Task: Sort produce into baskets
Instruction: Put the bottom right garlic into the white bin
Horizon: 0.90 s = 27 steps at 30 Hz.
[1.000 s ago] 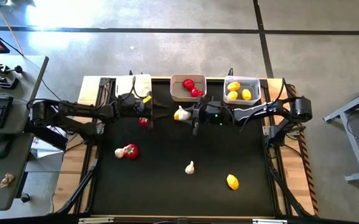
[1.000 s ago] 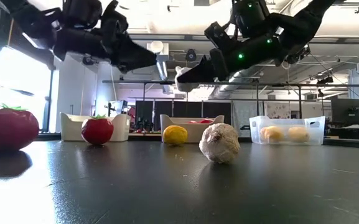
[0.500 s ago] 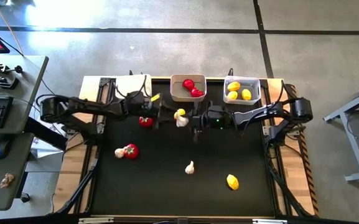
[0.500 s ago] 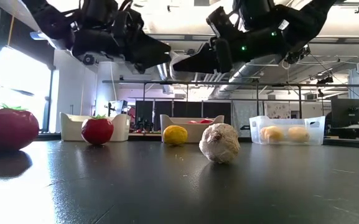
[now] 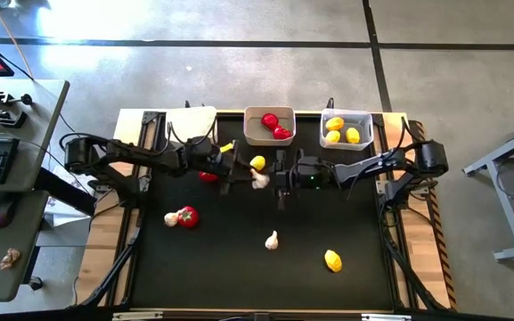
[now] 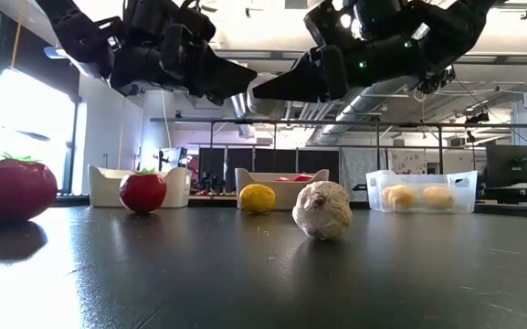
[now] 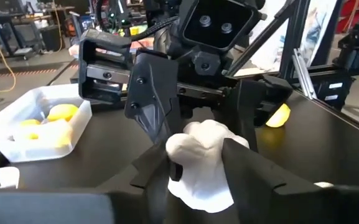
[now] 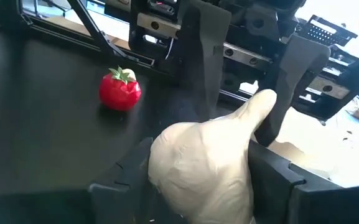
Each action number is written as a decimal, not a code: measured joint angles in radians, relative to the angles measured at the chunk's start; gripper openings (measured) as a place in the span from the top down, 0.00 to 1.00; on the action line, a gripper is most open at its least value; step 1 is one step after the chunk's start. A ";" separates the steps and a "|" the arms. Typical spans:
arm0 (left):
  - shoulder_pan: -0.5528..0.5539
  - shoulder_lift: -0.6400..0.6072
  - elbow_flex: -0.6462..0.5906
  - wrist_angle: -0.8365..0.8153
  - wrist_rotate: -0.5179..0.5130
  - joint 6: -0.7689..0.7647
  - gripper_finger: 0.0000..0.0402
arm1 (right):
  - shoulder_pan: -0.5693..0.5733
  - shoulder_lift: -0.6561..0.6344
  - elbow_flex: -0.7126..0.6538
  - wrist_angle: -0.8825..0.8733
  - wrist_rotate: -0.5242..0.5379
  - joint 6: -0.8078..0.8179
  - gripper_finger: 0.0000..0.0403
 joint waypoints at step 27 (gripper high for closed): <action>0.086 0.000 -0.001 0.031 -0.003 0.075 1.00 | -0.009 -0.008 0.005 -0.084 0.286 0.049 0.30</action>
